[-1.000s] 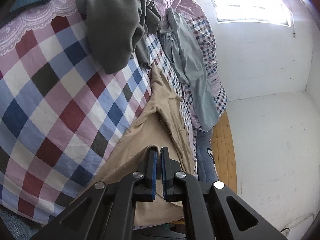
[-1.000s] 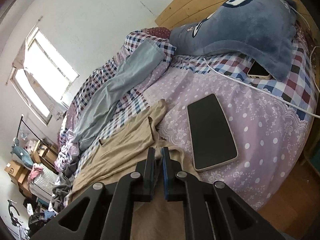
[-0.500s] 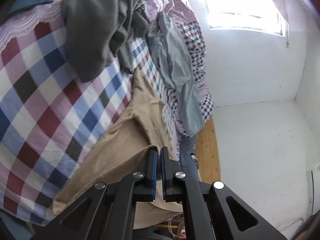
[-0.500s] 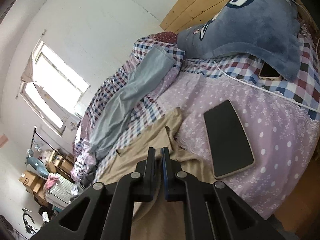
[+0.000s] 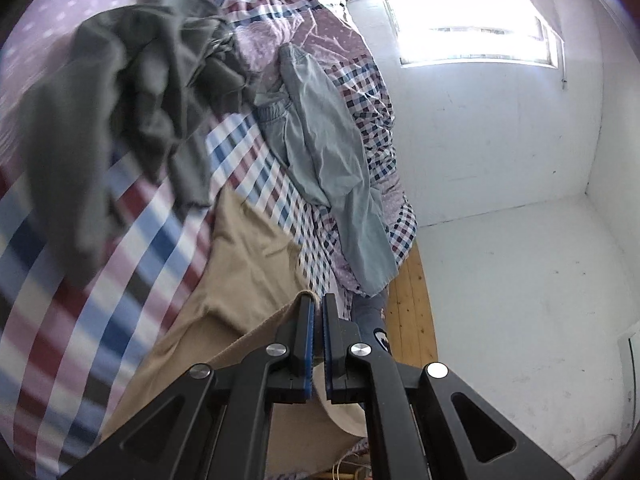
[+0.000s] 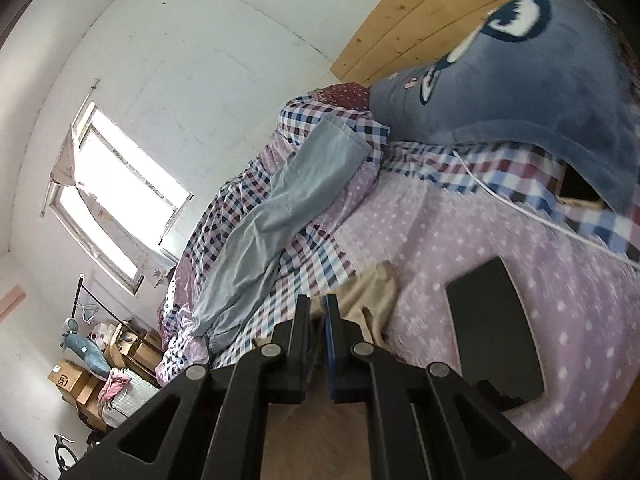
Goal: Fold clothes
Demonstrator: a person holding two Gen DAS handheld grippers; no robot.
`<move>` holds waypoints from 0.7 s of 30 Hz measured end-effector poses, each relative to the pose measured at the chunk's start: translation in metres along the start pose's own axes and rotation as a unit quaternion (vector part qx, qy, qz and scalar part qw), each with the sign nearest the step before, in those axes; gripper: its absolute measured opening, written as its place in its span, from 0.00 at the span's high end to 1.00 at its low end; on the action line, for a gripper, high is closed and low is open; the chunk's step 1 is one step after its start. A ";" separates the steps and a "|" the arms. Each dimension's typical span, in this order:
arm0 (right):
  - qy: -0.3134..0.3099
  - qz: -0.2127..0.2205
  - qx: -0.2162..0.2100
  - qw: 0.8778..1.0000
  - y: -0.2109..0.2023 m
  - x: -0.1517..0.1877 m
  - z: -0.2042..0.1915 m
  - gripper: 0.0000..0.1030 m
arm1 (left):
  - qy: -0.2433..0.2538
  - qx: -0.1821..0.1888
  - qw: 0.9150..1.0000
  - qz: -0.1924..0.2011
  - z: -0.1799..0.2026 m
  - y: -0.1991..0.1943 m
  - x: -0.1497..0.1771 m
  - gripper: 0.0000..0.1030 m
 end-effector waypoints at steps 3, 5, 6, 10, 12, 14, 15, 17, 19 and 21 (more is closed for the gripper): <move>-0.006 0.002 0.001 1.000 0.017 -0.013 -0.006 0.95 | 0.007 -0.009 1.000 0.001 0.010 0.022 -0.014 0.98; -0.005 0.003 0.001 1.000 0.031 -0.022 -0.008 0.95 | 0.008 -0.017 1.000 0.004 0.014 0.036 -0.023 0.98; -0.005 0.003 0.001 1.000 0.038 -0.027 -0.009 0.95 | 0.007 -0.021 1.000 0.006 0.015 0.044 -0.028 0.98; -0.010 0.001 -0.001 1.000 0.071 -0.048 -0.014 0.95 | 0.004 -0.027 1.000 0.016 0.019 0.075 -0.051 0.98; -0.017 -0.001 0.000 1.000 0.090 -0.057 -0.016 0.95 | 0.004 -0.033 0.999 0.025 0.020 0.091 -0.063 0.98; -0.025 -0.006 0.002 1.000 0.109 -0.066 -0.019 0.95 | 0.005 -0.041 0.999 0.035 0.021 0.108 -0.075 0.98; -0.030 -0.010 0.004 0.999 0.122 -0.070 -0.020 0.95 | 0.002 -0.042 0.998 0.038 0.020 0.116 -0.081 0.98; -0.039 -0.018 0.011 0.999 0.145 -0.076 -0.021 0.95 | -0.006 -0.046 0.998 0.045 0.017 0.130 -0.092 0.98; -0.045 -0.025 0.019 0.999 0.168 -0.081 -0.020 0.95 | -0.011 -0.053 0.997 0.055 0.015 0.145 -0.104 0.98; -0.046 -0.033 0.026 0.998 0.189 -0.085 -0.018 0.95 | -0.012 -0.064 0.996 0.062 0.012 0.160 -0.117 0.99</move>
Point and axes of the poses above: each gripper's, at about its wrist camera, not at the fingertips, and y roughly the way its jaws point, z to its right, x to its underside, the point moved 1 cm from there along y, roughly the way its jaws point, and after that the axes turned 1 degree about -x, right-handed, at the moved point
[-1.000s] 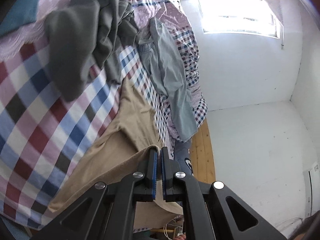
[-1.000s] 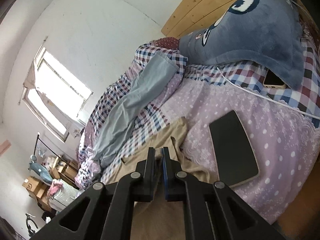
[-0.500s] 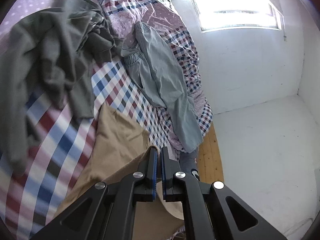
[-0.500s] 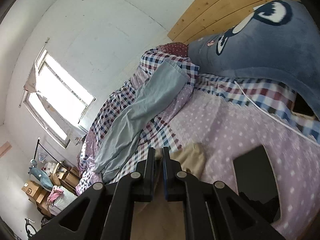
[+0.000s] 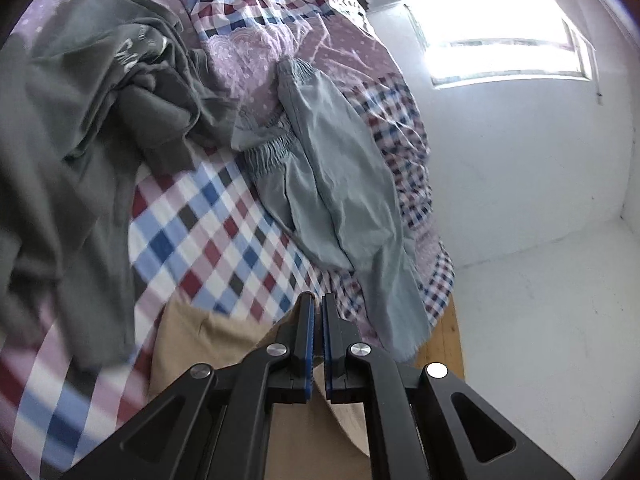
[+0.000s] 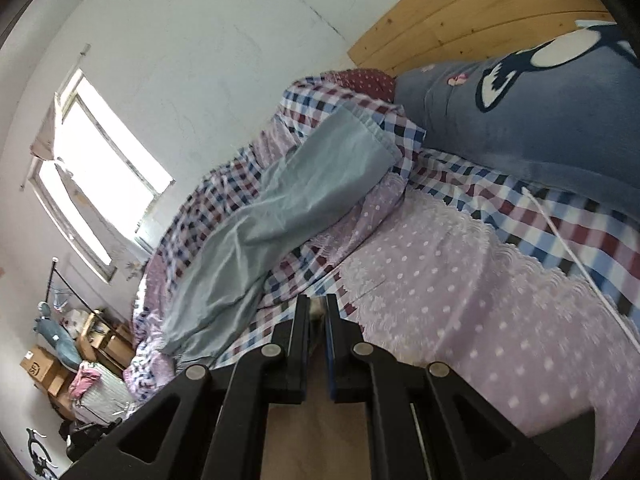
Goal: Fold clothes
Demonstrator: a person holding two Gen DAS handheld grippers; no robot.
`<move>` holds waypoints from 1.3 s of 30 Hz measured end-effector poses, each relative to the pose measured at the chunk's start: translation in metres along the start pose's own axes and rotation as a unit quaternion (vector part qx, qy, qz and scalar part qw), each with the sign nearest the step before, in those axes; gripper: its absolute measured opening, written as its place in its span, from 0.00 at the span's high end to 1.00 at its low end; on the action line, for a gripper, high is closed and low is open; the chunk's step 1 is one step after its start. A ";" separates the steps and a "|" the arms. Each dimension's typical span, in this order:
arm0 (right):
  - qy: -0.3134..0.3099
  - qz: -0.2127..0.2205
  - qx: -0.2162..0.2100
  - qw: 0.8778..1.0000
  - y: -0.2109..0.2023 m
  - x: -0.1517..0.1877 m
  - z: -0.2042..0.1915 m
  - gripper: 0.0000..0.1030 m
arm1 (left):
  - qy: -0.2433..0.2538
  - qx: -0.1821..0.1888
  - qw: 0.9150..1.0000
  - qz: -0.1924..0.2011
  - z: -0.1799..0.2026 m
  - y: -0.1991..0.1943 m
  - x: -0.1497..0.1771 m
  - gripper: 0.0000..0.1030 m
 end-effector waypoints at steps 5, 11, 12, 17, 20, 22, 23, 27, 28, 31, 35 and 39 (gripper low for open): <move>0.000 -0.030 0.028 0.999 0.063 -0.009 0.012 0.95 | 0.009 -0.047 0.999 0.001 -0.004 0.047 -0.021 0.98; -0.012 -0.046 0.053 0.997 0.114 -0.016 0.019 0.95 | 0.028 -0.089 0.996 -0.005 -0.013 0.090 -0.031 0.98; -0.014 -0.045 0.055 0.997 0.119 -0.018 0.020 0.95 | 0.027 -0.089 0.996 -0.004 -0.015 0.094 -0.034 0.98; -0.027 -0.059 0.073 0.995 0.151 -0.019 0.022 0.95 | 0.031 -0.107 0.994 -0.002 -0.024 0.117 -0.046 0.98; -0.033 -0.082 0.093 0.992 0.175 -0.011 0.027 0.95 | 0.033 -0.127 0.991 -0.008 -0.033 0.133 -0.049 0.98; -0.034 -0.103 0.108 0.988 0.190 -0.002 0.033 0.95 | 0.034 -0.141 0.989 -0.012 -0.040 0.142 -0.050 0.98; -0.036 -0.114 0.118 0.986 0.197 0.002 0.036 0.94 | 0.035 -0.145 0.989 -0.013 -0.043 0.146 -0.051 0.98; -0.033 -0.147 0.138 0.979 0.208 0.010 0.046 0.78 | 0.042 -0.137 0.990 -0.005 -0.048 0.142 -0.054 0.81; -0.033 -0.148 0.141 0.978 0.207 0.010 0.048 0.65 | 0.043 -0.128 0.991 -0.003 -0.049 0.137 -0.056 0.54; -0.034 -0.131 0.145 0.980 0.192 0.002 0.049 0.41 | 0.040 -0.099 0.994 0.012 -0.048 0.114 -0.061 0.23; -0.049 -0.121 0.140 0.981 0.164 -0.003 0.037 0.39 | 0.064 -0.076 0.995 -0.009 -0.038 0.074 -0.044 0.23; -0.134 -0.153 0.106 0.973 0.150 0.028 -0.009 0.39 | 0.158 -0.078 0.983 -0.054 -0.018 0.031 0.019 0.23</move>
Point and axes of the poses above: each gripper's, at about its wrist camera, not at the fingertips, and y roughly the way its jaws point, z to its right, x to its underside, the point moved 1 cm from there along y, roughly the way its jaws point, and after that the axes turned 1 degree about -x, right-handed, at the moved point
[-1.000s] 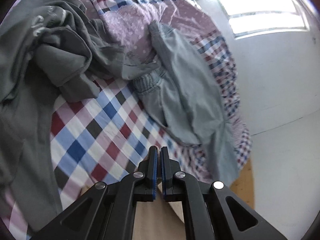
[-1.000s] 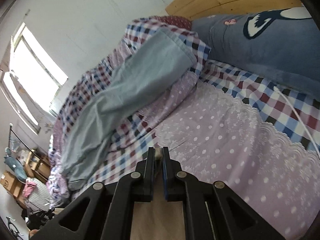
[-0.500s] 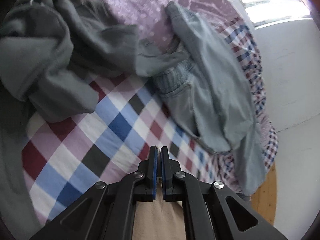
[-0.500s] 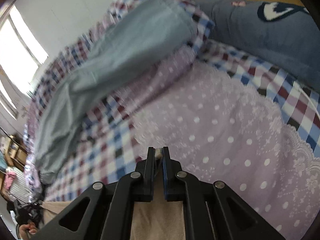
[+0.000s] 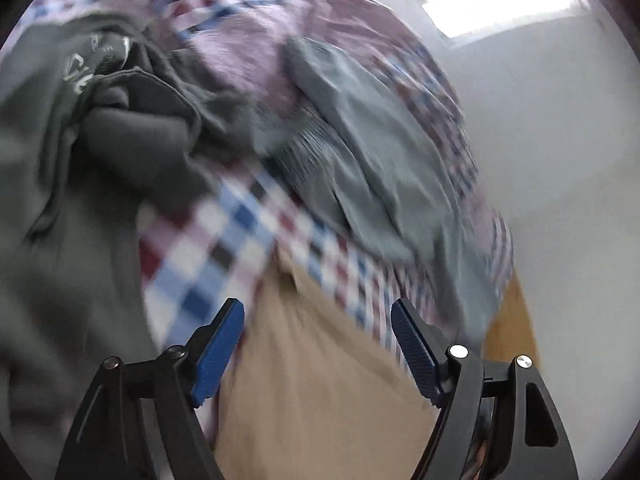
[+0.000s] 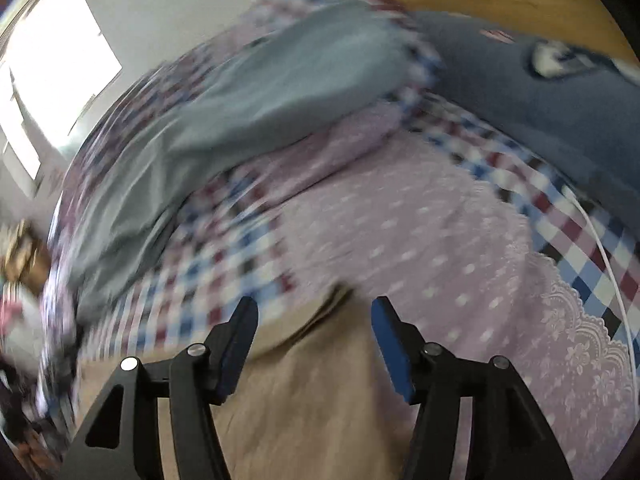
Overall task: Fold clothes
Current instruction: 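Open both grippers and lift them off the folded shirt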
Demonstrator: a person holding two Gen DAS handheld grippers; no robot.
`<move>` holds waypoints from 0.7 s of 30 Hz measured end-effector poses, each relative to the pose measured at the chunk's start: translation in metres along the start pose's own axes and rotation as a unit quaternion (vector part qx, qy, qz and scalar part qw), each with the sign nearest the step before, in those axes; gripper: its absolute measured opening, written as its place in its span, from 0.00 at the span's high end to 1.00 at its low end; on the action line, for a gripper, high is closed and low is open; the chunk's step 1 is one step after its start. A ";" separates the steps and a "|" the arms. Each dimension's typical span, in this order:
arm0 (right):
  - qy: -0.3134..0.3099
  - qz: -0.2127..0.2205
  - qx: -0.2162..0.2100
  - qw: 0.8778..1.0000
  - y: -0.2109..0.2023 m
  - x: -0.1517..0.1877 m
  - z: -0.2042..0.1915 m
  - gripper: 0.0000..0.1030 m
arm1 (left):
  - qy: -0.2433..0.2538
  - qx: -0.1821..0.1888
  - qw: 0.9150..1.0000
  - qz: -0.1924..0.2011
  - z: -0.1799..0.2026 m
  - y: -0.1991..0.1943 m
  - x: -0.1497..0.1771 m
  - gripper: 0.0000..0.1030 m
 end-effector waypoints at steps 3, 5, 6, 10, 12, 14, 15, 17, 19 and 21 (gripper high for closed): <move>-0.079 -0.045 -0.026 0.996 0.010 0.028 -0.050 0.38 | 0.113 -0.016 0.993 -0.024 0.038 -0.019 0.063 0.19; -0.131 -0.074 -0.030 0.988 0.022 0.045 -0.083 0.38 | 0.192 -0.060 0.979 -0.019 0.061 -0.023 0.107 0.19; -0.148 -0.083 -0.027 0.985 0.029 0.051 -0.093 0.38 | 0.216 -0.075 0.973 -0.020 0.069 -0.021 0.123 0.19; -0.168 -0.118 -0.036 0.978 0.055 0.069 -0.123 0.38 | 0.269 -0.108 0.957 -0.030 0.080 -0.004 0.164 0.19; -0.184 -0.125 -0.041 0.974 0.068 0.076 -0.135 0.38 | 0.260 -0.127 0.957 -0.014 0.074 0.000 0.169 0.19; -0.203 -0.130 -0.027 0.970 0.083 0.079 -0.144 0.37 | 0.250 -0.141 0.958 -0.003 0.069 0.004 0.171 0.19; -0.211 -0.129 -0.019 0.969 0.091 0.080 -0.149 0.36 | 0.247 -0.142 0.958 -0.003 0.068 0.006 0.170 0.19; -0.226 -0.121 -0.008 0.966 0.101 0.079 -0.157 0.34 | 0.249 -0.149 0.957 -0.003 0.065 0.009 0.170 0.19; -0.230 -0.118 -0.002 0.966 0.111 0.071 -0.164 0.32 | 0.243 -0.150 0.958 -0.010 0.060 0.013 0.170 0.19; -0.233 -0.114 0.004 0.966 0.122 0.060 -0.171 0.32 | 0.241 -0.151 0.959 -0.012 0.058 0.016 0.170 0.19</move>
Point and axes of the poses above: each gripper's, at about its wrist camera, not at the fingertips, and y roughly the way its jaws point, z to its right, x to its underside, the point moved 1 cm from there along y, roughly the way its jaws point, and after that the axes turned 1 degree about -x, right-handed, at the moved point
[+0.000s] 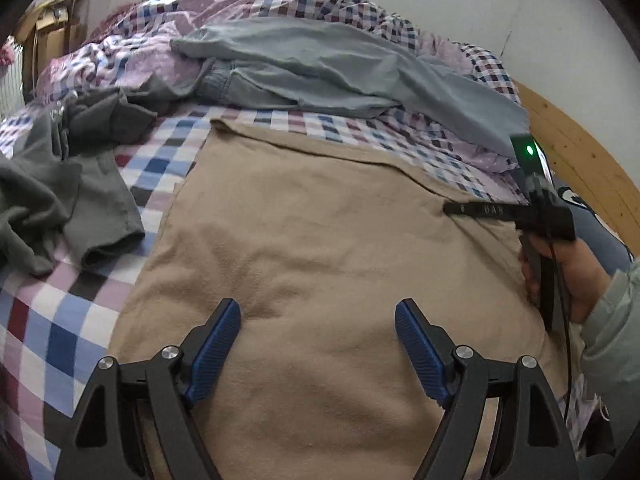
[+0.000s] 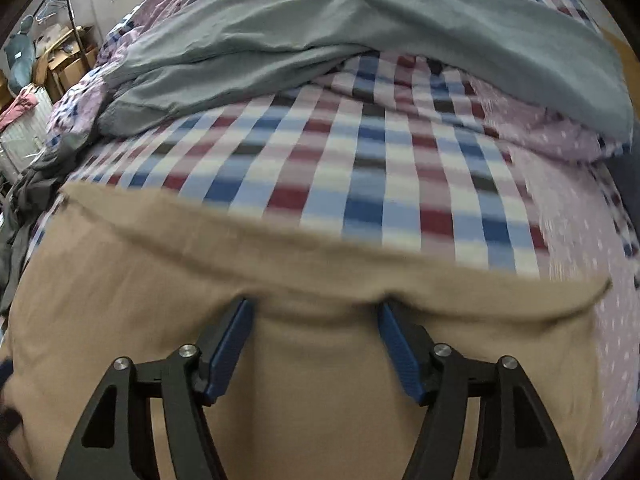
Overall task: Fold clothes
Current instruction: 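Open both grippers and lift them off the folded shirt, then grasp the folded shirt's edge with the left gripper and tuck it under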
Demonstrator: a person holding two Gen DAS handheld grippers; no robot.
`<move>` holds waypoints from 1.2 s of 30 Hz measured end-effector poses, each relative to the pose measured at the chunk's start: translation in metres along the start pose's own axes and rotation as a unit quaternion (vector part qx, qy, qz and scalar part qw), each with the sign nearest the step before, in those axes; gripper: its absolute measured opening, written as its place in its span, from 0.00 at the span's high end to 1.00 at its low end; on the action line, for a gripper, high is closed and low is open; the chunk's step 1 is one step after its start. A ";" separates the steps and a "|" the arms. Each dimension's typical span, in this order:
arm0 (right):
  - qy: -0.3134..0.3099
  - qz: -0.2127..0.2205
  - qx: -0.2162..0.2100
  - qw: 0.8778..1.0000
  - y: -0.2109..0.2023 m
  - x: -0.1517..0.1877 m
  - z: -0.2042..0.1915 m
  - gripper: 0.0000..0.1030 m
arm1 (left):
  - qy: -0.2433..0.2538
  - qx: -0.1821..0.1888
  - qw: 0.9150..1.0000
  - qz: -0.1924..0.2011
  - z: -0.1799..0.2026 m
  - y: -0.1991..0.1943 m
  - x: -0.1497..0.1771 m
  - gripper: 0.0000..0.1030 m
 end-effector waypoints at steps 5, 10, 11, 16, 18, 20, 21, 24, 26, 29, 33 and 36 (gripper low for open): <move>0.032 0.008 0.035 0.999 0.028 -0.050 0.010 0.32 | -0.004 -0.002 1.000 -0.004 0.000 0.003 -0.001 0.18; 0.077 0.062 0.096 0.990 0.013 -0.081 0.016 0.32 | -0.032 0.020 0.999 -0.010 -0.008 0.003 -0.007 0.17; 0.085 0.073 0.088 0.990 0.007 -0.081 0.013 0.32 | -0.039 0.024 0.999 -0.011 -0.009 0.002 -0.008 0.17; 0.068 0.052 0.019 0.996 -0.003 -0.068 -0.028 0.32 | -0.054 0.031 0.998 -0.010 -0.014 -0.002 -0.012 0.17; 0.060 0.045 -0.012 0.997 -0.011 -0.056 -0.046 0.32 | -0.059 0.033 0.998 -0.009 -0.016 -0.004 -0.013 0.17; 0.062 0.049 -0.033 0.996 -0.027 -0.037 -0.057 0.32 | -0.064 0.034 0.997 -0.010 -0.018 -0.007 -0.014 0.17; 0.065 0.052 -0.043 0.996 -0.037 -0.025 -0.061 0.32 | -0.067 0.035 0.997 -0.010 -0.020 -0.008 -0.015 0.17; 0.078 0.065 -0.073 0.992 -0.071 0.018 -0.067 0.31 | -0.080 0.037 0.996 -0.008 -0.032 -0.015 -0.017 0.17; 0.084 0.071 -0.089 0.990 -0.094 0.050 -0.071 0.31 | -0.094 0.038 0.995 -0.005 -0.042 -0.022 -0.018 0.17; 0.083 0.081 -0.104 0.988 -0.130 0.103 -0.077 0.31 | -0.120 0.038 0.992 0.001 -0.062 -0.035 -0.017 0.17; 0.075 0.099 -0.095 0.988 -0.171 0.161 -0.082 0.31 | -0.159 0.097 0.982 0.008 -0.089 -0.059 -0.013 0.17; 0.075 0.104 -0.090 0.988 -0.191 0.189 -0.084 0.31 | -0.153 0.114 0.981 0.043 -0.098 -0.084 -0.009 0.17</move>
Point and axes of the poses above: each gripper's, at about its wrist camera, not at the fingertips, and y roughly the way its jaws point, z to its right, x to its underside, the point moved 1 cm from there along y, roughly the way its jaws point, and after that the axes turned 1 degree about -x, right-handed, at the moved point
